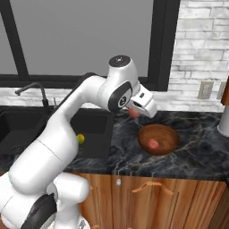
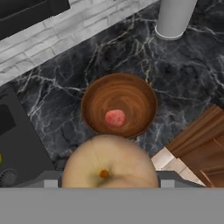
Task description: Pick the peachs from the cabinet and place them in one bowl. Pick the mango from the sink and place it in the other bowl.
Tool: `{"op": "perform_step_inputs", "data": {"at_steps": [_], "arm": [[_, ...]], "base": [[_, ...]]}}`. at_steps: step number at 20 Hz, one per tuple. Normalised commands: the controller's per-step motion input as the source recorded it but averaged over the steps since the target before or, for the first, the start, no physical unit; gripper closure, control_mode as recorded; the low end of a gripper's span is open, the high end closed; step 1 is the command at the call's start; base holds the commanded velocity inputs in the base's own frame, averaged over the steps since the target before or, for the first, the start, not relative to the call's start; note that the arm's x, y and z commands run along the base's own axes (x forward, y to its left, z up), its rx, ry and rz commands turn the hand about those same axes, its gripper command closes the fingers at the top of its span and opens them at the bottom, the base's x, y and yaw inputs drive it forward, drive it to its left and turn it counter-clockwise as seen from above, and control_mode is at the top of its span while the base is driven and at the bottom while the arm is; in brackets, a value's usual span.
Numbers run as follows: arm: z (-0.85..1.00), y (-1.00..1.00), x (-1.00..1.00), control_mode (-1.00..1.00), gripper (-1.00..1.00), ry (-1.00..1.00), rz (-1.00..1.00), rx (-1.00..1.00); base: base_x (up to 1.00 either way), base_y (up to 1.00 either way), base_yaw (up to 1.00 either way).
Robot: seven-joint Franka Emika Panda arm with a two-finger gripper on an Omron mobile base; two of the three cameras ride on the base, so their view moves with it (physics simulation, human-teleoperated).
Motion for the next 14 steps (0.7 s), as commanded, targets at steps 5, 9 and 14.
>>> {"op": "perform_step_inputs", "data": {"at_steps": [5,9,14], "arm": [[-0.23,-0.33,0.27,-1.00,1.00,0.09,-0.02,0.00],[-0.24,-0.29,0.30,-1.00,1.00,0.06,0.00,0.00],[-0.26,-0.29,0.30,-1.00,1.00,0.05,0.00,0.00]], "base": [[0.00,0.00,0.00],[0.00,0.00,0.00],[0.00,0.00,0.00]]}}
